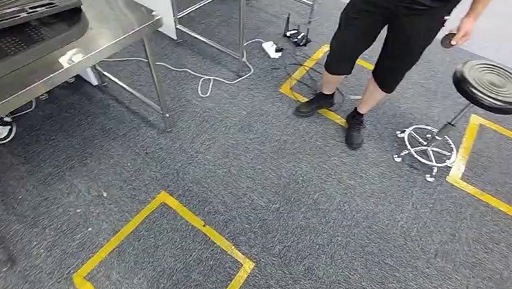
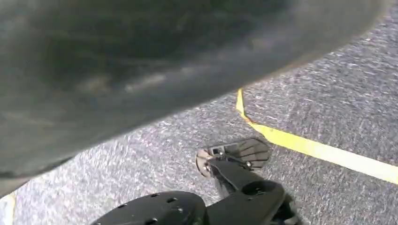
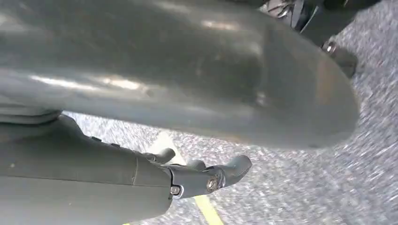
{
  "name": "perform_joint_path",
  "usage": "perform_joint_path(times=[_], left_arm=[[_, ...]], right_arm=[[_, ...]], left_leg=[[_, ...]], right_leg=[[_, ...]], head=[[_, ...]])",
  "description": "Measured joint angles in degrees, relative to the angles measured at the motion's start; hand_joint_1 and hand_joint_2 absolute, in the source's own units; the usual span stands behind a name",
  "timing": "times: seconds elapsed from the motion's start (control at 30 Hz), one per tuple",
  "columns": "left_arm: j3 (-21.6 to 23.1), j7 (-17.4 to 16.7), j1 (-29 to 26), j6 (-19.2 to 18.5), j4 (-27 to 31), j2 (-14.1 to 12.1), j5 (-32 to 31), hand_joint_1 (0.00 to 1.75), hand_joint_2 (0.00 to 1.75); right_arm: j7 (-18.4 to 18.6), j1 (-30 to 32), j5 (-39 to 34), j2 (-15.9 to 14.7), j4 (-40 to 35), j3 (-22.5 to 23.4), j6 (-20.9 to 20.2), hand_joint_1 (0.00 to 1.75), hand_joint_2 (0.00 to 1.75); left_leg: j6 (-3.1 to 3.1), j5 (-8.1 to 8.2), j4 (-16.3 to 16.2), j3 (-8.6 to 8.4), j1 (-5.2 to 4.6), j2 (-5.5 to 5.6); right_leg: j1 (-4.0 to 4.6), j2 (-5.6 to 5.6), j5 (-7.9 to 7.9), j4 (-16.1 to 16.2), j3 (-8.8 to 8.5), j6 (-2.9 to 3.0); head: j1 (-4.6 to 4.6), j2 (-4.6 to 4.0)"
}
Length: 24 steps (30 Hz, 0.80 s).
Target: Take the parts from the cabinet and place them on the table.
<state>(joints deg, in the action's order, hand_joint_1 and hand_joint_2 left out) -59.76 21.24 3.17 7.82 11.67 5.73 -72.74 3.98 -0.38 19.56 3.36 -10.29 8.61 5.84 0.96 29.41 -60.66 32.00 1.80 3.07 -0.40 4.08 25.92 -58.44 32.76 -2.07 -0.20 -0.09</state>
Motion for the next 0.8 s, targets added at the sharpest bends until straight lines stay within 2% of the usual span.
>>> perform_joint_path(times=[0.03, 0.1, 0.13, 0.17, 0.2, 0.23, 0.27, 0.3, 0.33, 0.37, 0.4, 0.43, 0.47, 0.5, 0.63, 0.67, 0.7, 0.73, 0.77, 0.8], left_arm=[[0.02, -0.06, 0.11, -0.02, 0.00, 0.15, -0.24, 0.00, 0.00], [0.04, -0.48, 0.12, -0.11, -0.04, 0.35, -0.46, 0.00, 0.00], [0.09, -0.92, 0.09, -0.18, -0.09, 0.52, -0.74, 0.00, 0.00], [0.15, -1.11, 0.10, -0.28, -0.11, 0.61, -1.09, 0.00, 0.00], [0.24, -1.00, 0.11, -0.28, -0.11, 0.66, -1.11, 0.00, 0.00], [0.26, -0.87, 0.07, -0.28, -0.11, 0.70, -1.18, 0.00, 0.00], [0.26, -0.81, 0.01, -0.28, -0.11, 0.74, -1.20, 0.00, 0.00], [0.28, -0.72, 0.01, -0.28, -0.13, 0.74, -1.20, 0.00, 0.00], [0.28, -0.50, 0.02, -0.28, -0.15, 0.74, -1.18, 0.00, 0.00], [0.31, 0.02, 0.03, -0.28, -0.17, 0.74, -1.16, 0.00, 0.00], [0.31, 0.57, 0.08, -0.11, -0.17, 0.74, -1.01, 0.00, 0.00], [0.31, 0.94, 0.16, 0.13, -0.17, 0.74, -0.87, 0.00, 0.00], [0.31, 1.16, 0.22, 0.17, -0.17, 0.74, -0.50, 0.00, 0.00], [0.31, 1.22, 0.24, 0.17, -0.17, 0.70, -0.26, 0.00, 0.00], [0.28, 1.29, 0.71, 0.15, -0.17, 0.63, 0.13, 0.00, 0.00], [0.31, 1.25, 0.77, 0.11, -0.17, 0.65, 0.13, 0.00, 0.00], [0.31, 1.11, 0.74, 0.00, -0.17, 0.59, 0.11, 0.00, 0.00], [0.31, 0.98, 0.72, -0.02, -0.20, 0.59, 0.11, 0.00, 0.00], [0.24, 0.96, 0.67, -0.02, -0.20, 0.59, 0.24, 0.00, 0.00], [0.06, 0.96, 0.58, 0.02, -0.20, 0.59, 0.59, 0.00, 0.00]], right_arm=[[0.26, 0.12, -0.09, -0.39, 0.00, 0.13, 0.45, 0.00, 0.00], [0.55, 0.54, -0.33, -1.05, 0.02, 0.57, 1.05, 0.00, 0.00], [0.74, 0.72, -0.24, -1.38, 0.02, 0.79, 1.05, 0.00, 0.00], [0.87, 0.96, -0.06, -1.59, 0.04, 0.85, 0.98, 0.00, 0.00], [0.87, 0.97, 0.15, -1.96, 0.04, 0.85, 0.38, 0.00, 0.00], [0.87, 0.89, 0.22, -2.23, 0.04, 0.85, -0.27, 0.00, 0.00], [0.87, 0.86, 0.26, -2.51, 0.04, 0.85, -0.81, 0.00, 0.00], [0.87, 0.85, 0.31, -2.66, 0.04, 0.85, -1.09, 0.00, 0.00], [0.87, 0.86, 0.35, -2.69, 0.04, 0.85, -1.55, 0.00, 0.00], [0.98, 0.97, 0.65, -2.73, 0.04, 0.85, -2.16, 0.00, 0.00], [1.42, 1.06, 0.89, -2.82, 0.07, 0.85, -2.82, 0.00, 0.00], [1.77, 1.03, 1.25, -2.84, 0.07, 0.85, -3.15, 0.00, 0.00], [1.95, 0.86, 1.36, -2.88, 0.07, 0.85, -3.28, 0.00, 0.00], [2.03, 0.50, 1.47, -2.86, 0.07, 0.85, -3.35, 0.00, 0.00], [2.10, 0.51, 1.62, -2.82, 0.07, 0.85, -3.43, 0.00, 0.00], [2.08, 0.54, 1.75, -2.84, 0.07, 0.85, -3.43, 0.00, 0.00], [1.77, 0.68, 2.12, -2.64, 0.09, 0.83, -3.39, 0.00, 0.00], [1.44, 0.63, 2.38, -2.64, 0.07, 0.83, -3.15, 0.00, 0.00], [1.09, 0.40, 2.49, -2.64, 0.07, 0.83, -2.82, 0.00, 0.00], [0.79, 0.34, 2.71, -2.58, 0.07, 0.83, -2.56, 0.00, 0.00]], left_leg=[[-0.44, -0.12, -0.20, 0.29, -0.01, -0.72], [-1.34, -0.38, -0.18, 0.50, -0.67, -1.32], [-1.83, -0.68, 0.17, 0.46, -0.38, -1.74], [-2.16, -0.90, 0.33, 0.43, -0.30, -2.22], [-2.68, -0.91, 0.36, 0.55, -0.32, -2.48], [-2.80, -0.89, 0.35, 0.68, -0.37, -3.00], [-2.85, -0.88, 0.35, 0.80, -0.46, -3.64], [-2.89, -0.86, 0.34, 0.89, -0.48, -4.22], [-2.89, -0.86, 0.34, 0.90, -0.50, -4.81], [-2.87, -0.84, 0.34, 0.87, -0.50, -5.27], [-2.85, -0.83, 0.34, 0.83, -0.47, -5.74], [-2.81, -0.81, 0.35, 0.79, -0.45, -6.19], [-2.71, -0.78, 0.35, 0.70, -0.49, -6.70], [-2.33, -0.52, 0.24, 0.64, -1.05, -7.14], [-0.70, -0.51, 1.33, -0.49, -0.92, -9.07], [-0.37, -0.18, 0.76, -0.46, -0.58, -7.72], [-0.35, 1.21, -0.89, 0.07, -0.58, -5.21], [-0.42, 3.33, -4.30, 1.60, -0.59, -4.03], [-0.34, 5.76, -9.02, 3.82, -0.63, -3.39], [-0.21, 7.49, -13.29, 5.97, -0.63, -3.03]], right_leg=[[-0.28, 0.44, -0.03, 0.10, 0.25, -0.20], [-0.71, 0.85, -0.49, 0.64, 0.44, -0.90], [-0.60, 1.13, -0.45, 0.52, 1.12, -1.15], [-0.61, -0.38, 0.09, -0.60, 1.34, -1.24], [-0.45, -1.99, 1.46, -3.12, 2.67, -1.06], [-0.44, -2.79, 3.39, -7.36, 4.84, -0.83], [-0.49, -3.23, 5.52, -12.85, 7.61, -0.65], [-0.56, -3.39, 6.71, -16.88, 9.62, -0.71], [-0.62, -3.47, 6.79, -18.51, 10.44, -1.06], [-0.64, -3.56, 5.94, -16.94, 9.64, -1.57], [-0.65, -3.81, 4.39, -13.08, 7.64, -2.08], [-0.63, -4.57, 2.47, -7.49, 4.68, -2.52], [-0.54, -6.24, 0.96, -1.93, 1.52, -2.65], [-0.08, -8.17, 0.78, 0.43, 0.68, -2.16], [0.38, -5.73, 0.25, 0.86, 0.98, -0.29], [-1.03, -5.20, -0.64, 1.53, -0.14, 0.32], [-0.70, -4.82, -0.71, 1.59, -0.38, 0.55], [-0.68, -4.38, -0.77, 1.57, -0.38, 0.77], [-0.60, -3.82, -0.69, 1.57, -0.42, 0.91], [-0.42, -3.09, -0.63, 1.55, -0.43, 1.01]], head=[[0.31, 0.00], [0.22, 0.00], [0.24, 0.00], [0.26, 0.00], [0.50, 0.00], [0.59, 0.00], [0.57, 0.00], [0.55, 0.00], [0.57, 0.00], [0.55, 0.00], [0.61, 0.00], [0.59, 0.00], [0.64, 0.00], [0.70, 0.00], [0.59, 0.00], [0.46, 0.00], [0.13, 0.00], [-0.07, 0.00], [0.00, 0.00], [-0.02, 0.00]])
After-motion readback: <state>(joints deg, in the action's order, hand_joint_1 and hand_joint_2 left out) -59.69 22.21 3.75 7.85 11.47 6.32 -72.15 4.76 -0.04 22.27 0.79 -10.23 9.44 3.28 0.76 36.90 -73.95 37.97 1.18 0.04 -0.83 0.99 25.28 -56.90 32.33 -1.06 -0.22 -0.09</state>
